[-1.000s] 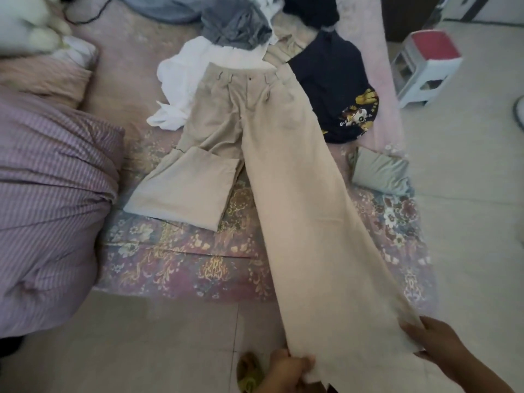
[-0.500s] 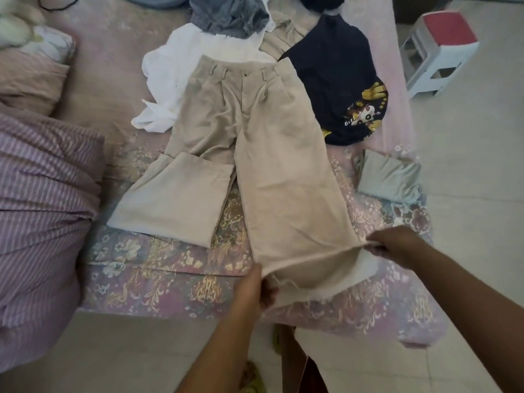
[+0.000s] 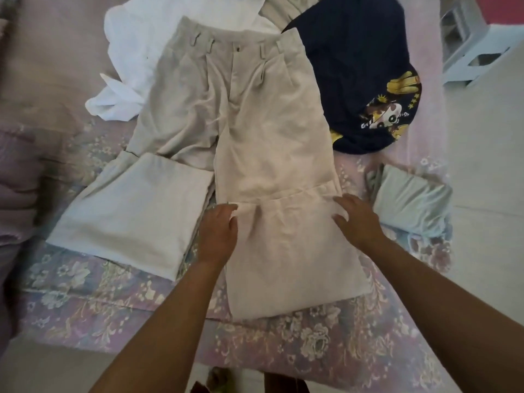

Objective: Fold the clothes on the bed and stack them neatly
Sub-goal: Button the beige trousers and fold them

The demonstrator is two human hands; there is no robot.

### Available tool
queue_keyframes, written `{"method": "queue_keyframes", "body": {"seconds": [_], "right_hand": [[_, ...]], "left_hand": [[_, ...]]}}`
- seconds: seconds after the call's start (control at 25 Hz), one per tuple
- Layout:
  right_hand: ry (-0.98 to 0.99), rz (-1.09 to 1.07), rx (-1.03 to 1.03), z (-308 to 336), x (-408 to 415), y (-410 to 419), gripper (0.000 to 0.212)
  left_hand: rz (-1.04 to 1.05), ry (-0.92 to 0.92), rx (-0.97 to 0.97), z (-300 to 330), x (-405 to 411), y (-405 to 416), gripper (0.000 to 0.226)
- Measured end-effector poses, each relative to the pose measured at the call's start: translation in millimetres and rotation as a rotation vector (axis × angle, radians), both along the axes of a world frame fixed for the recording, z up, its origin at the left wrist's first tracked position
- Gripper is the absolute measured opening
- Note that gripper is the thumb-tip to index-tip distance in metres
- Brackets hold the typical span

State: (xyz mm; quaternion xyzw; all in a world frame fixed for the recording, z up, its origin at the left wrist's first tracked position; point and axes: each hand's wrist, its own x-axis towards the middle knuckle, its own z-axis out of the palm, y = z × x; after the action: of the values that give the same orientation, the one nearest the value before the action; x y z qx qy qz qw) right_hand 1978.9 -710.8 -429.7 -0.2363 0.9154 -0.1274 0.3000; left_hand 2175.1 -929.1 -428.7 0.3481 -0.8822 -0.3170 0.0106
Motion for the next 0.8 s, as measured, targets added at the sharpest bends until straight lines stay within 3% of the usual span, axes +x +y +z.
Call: {"method": "queue_keyframes", "body": {"seconds": [0.08, 0.16, 0.28, 0.44, 0.6, 0.72, 0.8], "right_hand": [[0.047, 0.229, 0.035, -12, -18, -24, 0.055], [0.017, 0.352, 0.09, -20, -35, -47, 0.056], [0.071, 0.422, 0.231, -26, -52, -64, 0.038], [0.146, 0.356, 0.307, -20, -68, -57, 0.022], [0.011, 0.058, 0.136, -23, -68, -53, 0.032], [-0.013, -0.134, 0.084, -28, -59, -52, 0.024], [-0.008, -0.228, 0.031, -32, -59, -55, 0.021]], "left_hand": [[-0.269, -0.005, -0.096, -14, -18, -12, 0.033], [-0.449, -0.184, -0.1, -24, -37, -21, 0.038], [-0.626, -0.357, -0.236, -34, -48, -27, 0.026], [-0.472, -0.374, -0.242, -28, -39, -51, 0.024], [0.041, -0.319, 0.131, -29, -41, -70, 0.028], [0.05, -0.429, 0.19, -40, -43, -61, 0.026], [0.073, -0.463, 0.069, -40, -41, -50, 0.03]]}}
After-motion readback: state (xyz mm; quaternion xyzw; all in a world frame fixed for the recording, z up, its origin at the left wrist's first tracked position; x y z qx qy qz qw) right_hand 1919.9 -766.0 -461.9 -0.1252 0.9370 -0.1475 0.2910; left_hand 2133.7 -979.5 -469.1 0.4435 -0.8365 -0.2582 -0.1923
